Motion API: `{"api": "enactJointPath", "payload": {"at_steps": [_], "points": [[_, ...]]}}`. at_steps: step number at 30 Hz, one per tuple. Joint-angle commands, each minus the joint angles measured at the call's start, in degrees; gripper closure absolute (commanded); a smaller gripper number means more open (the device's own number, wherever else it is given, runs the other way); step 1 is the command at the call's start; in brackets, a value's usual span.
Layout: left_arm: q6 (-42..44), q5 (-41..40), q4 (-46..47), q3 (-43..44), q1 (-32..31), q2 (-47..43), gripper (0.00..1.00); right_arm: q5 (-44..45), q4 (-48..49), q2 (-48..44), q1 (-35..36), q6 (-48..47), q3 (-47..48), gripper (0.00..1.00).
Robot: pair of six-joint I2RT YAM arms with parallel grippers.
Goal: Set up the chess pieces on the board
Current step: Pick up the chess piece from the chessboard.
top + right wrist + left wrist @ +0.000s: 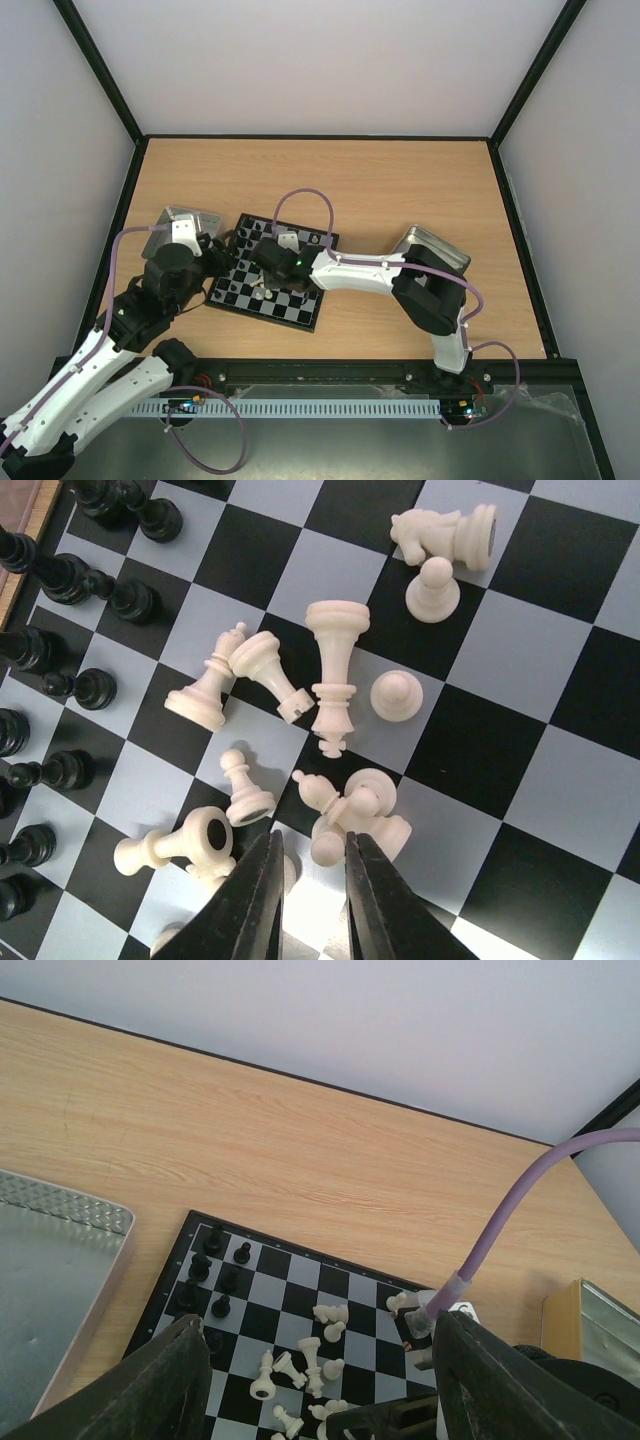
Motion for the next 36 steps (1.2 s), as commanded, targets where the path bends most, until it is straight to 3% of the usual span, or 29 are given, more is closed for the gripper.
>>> {"api": "enactJointPath", "payload": {"at_steps": [1,18,22,27,36], "points": [[-0.3,-1.3,-0.7,-0.2,0.3,-0.4,0.37,3.4,-1.2,-1.2,0.2,1.4,-0.2,0.81],[-0.5,-1.3,-1.1,-0.2,0.3,-0.1,0.37,2.0,-1.3,3.0,0.2,0.5,1.7,0.85],[-0.6,-1.1,-1.1,-0.3,0.3,-0.1,0.37,1.8,-0.8,3.2,0.3,0.1,1.9,0.91],[-0.8,-1.0,-1.2,-0.2,0.3,0.0,0.37,1.3,1.0,0.9,0.2,-0.4,1.2,0.97],[-1.1,-0.9,-0.5,-0.1,0.3,0.4,0.37,1.2,7.0,-8.4,0.1,0.7,-4.6,0.98]]}}
